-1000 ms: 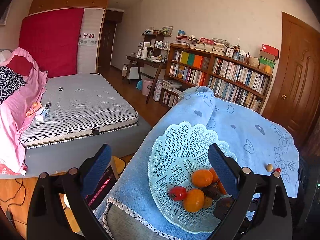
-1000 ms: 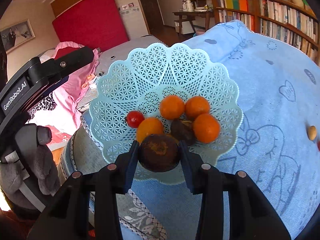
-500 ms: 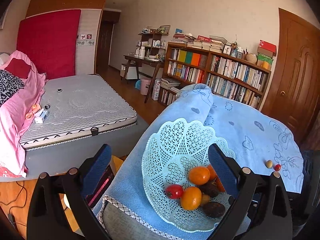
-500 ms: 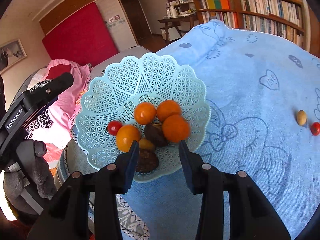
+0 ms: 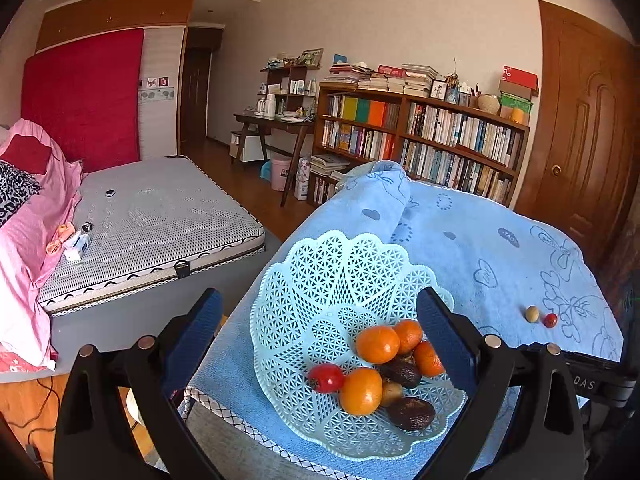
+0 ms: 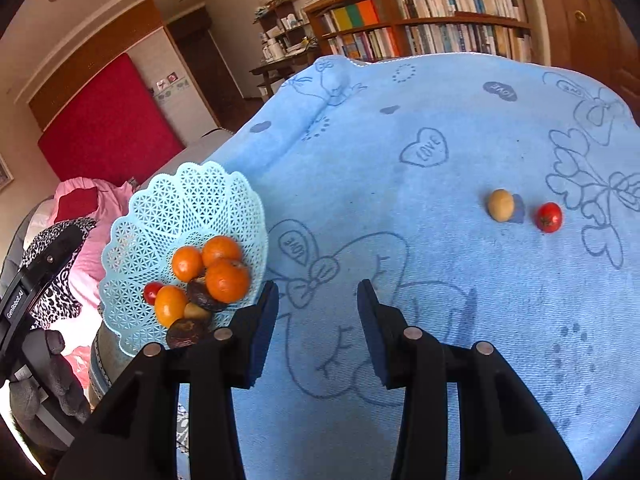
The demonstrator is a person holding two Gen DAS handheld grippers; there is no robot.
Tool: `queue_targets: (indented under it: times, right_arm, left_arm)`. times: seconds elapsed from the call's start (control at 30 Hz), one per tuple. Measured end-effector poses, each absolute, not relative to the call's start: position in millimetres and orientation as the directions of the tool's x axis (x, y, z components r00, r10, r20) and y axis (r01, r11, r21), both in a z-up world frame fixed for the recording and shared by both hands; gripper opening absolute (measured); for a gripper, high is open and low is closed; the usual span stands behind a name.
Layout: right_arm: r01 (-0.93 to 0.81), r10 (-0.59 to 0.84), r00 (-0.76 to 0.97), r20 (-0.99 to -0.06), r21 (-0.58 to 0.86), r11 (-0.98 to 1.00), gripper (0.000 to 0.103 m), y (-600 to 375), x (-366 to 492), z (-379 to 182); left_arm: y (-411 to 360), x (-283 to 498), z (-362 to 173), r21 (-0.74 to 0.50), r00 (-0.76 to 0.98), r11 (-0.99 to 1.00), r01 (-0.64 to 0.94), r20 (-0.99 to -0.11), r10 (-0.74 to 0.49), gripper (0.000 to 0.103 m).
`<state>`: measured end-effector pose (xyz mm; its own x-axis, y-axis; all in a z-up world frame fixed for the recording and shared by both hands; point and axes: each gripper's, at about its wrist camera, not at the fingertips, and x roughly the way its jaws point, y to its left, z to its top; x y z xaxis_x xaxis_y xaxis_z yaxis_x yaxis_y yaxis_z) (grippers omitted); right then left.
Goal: Organize fruits
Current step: 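Move the right gripper to the second red tomato and close on it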
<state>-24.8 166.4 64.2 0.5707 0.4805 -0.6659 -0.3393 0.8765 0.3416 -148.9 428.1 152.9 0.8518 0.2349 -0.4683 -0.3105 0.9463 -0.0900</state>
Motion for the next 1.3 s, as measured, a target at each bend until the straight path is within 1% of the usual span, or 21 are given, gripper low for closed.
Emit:
queue_targets:
  times: [0.3, 0.63, 0.93, 1.3]
  right_arm:
    - [-0.180, 0.366, 0.643, -0.673, 0.332, 0.926, 0.042, 100.1, -11.9, 59.8]
    - [-0.047, 0.259, 0.677, -0.689, 0.311, 0.949, 0.042, 47.3, 8.6, 52.4]
    - [-0.002, 0.181, 0.677, -0.713, 0.245, 0.970, 0.042, 37.7, 47.6, 47.8]
    - [0.012, 0.166, 0.639, -0.752, 0.225, 0.974, 0.042, 43.2, 84.9, 26.2]
  left_arm:
    - [400.7, -140.4, 157.1, -0.041, 0.863, 0.969, -0.242, -0.466, 0.196, 0.099]
    - [373.4, -126.9, 153.5, -0.002, 0.859, 0.985, -0.173, -0.489, 0.150, 0.099]
    - [342.5, -114.6, 153.3, 0.040, 0.859, 0.995, -0.088, -0.502, 0.096, 0.099]
    - [313.6, -97.0, 148.8, 0.069, 0.853, 0.997, -0.019, -0.519, 0.052, 0.099]
